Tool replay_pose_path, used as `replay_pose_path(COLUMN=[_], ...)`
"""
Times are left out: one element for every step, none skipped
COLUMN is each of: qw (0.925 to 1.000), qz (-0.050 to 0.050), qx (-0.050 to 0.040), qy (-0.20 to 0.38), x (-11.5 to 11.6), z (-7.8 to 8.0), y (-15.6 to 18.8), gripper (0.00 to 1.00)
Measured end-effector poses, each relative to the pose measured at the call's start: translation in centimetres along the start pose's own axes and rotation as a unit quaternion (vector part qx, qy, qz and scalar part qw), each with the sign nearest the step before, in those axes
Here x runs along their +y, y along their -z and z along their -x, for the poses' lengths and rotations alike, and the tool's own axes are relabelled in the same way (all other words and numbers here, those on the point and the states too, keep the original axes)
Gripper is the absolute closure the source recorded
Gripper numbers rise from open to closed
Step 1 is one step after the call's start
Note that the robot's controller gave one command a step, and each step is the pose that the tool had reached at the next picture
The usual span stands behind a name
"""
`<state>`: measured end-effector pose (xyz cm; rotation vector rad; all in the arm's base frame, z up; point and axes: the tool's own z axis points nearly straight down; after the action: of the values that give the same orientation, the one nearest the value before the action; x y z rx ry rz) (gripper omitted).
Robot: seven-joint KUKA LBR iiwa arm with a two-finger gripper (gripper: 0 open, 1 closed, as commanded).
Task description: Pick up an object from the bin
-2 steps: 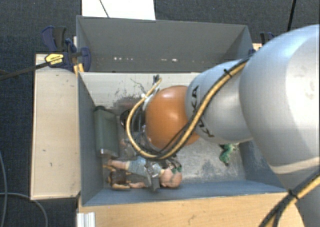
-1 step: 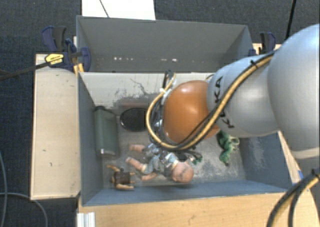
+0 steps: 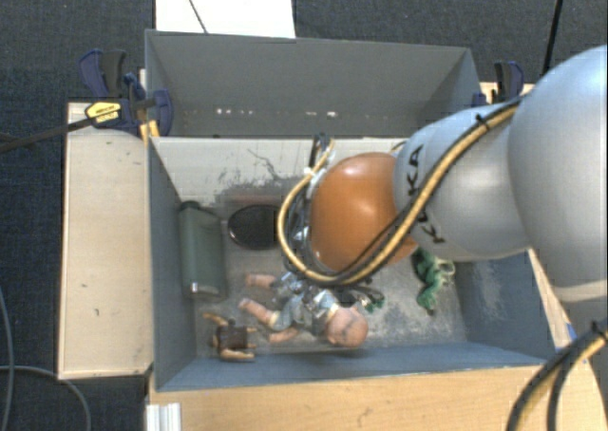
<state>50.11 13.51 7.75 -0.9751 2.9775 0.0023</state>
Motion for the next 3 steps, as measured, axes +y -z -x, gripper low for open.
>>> replay_pose_path(qw=[1.0000, 0.9999, 0.9999], qz=[0.002, -0.001, 0.003], qx=[0.0063, -0.0033, 0.0081], qy=[-0.003, 0.015, 0.006], x=[0.5, -3.5, -3.9], z=[0.4, -1.5, -3.1], y=[5.4, 3.9, 6.2], gripper=[1.00, 1.00, 1.00])
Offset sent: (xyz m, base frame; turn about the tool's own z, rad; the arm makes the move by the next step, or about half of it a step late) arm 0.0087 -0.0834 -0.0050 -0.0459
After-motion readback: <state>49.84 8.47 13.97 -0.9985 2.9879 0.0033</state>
